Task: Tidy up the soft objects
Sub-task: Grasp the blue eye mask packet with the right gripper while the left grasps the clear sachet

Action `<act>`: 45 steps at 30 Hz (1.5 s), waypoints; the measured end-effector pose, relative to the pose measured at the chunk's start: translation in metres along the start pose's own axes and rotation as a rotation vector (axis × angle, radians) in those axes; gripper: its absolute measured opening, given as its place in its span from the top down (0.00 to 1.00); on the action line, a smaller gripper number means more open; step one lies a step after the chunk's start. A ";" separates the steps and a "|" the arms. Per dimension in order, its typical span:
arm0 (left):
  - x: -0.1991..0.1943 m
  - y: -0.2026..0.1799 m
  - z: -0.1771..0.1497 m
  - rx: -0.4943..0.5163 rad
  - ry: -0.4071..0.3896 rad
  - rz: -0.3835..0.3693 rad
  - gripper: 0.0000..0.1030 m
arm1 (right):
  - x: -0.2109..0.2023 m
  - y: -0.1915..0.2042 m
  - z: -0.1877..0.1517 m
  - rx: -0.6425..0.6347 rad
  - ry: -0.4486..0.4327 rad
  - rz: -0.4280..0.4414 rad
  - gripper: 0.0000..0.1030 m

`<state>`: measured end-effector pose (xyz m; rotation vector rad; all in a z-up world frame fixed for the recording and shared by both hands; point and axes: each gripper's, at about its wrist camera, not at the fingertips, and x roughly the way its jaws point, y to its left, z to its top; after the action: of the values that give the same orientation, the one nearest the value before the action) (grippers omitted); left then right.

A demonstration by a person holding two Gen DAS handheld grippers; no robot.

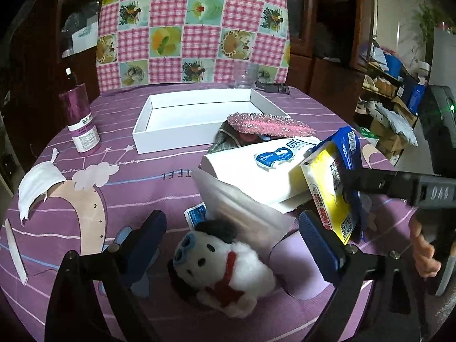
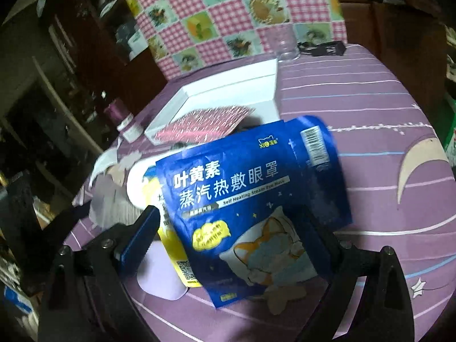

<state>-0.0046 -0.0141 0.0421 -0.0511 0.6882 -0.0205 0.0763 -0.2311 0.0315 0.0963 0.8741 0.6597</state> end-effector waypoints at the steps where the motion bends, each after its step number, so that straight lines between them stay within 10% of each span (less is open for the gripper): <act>1: 0.001 0.001 0.000 -0.004 0.006 0.007 0.08 | 0.003 0.003 -0.001 -0.018 0.009 -0.021 0.08; 6: 0.006 0.007 0.000 -0.040 0.038 0.007 0.14 | 0.003 0.001 -0.002 -0.033 0.010 -0.045 0.08; 19: 0.002 0.004 -0.001 -0.043 0.037 -0.007 0.86 | -0.003 -0.007 0.001 0.030 0.001 -0.003 0.47; 28: 0.003 0.012 -0.001 -0.081 0.041 -0.002 0.94 | -0.013 -0.005 0.003 0.022 -0.049 0.032 0.76; 45: -0.005 0.026 0.001 -0.136 -0.001 0.023 0.96 | -0.036 0.002 0.003 0.006 -0.173 -0.001 0.91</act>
<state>-0.0078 0.0122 0.0441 -0.1741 0.6886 0.0482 0.0609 -0.2497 0.0588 0.1562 0.7096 0.6381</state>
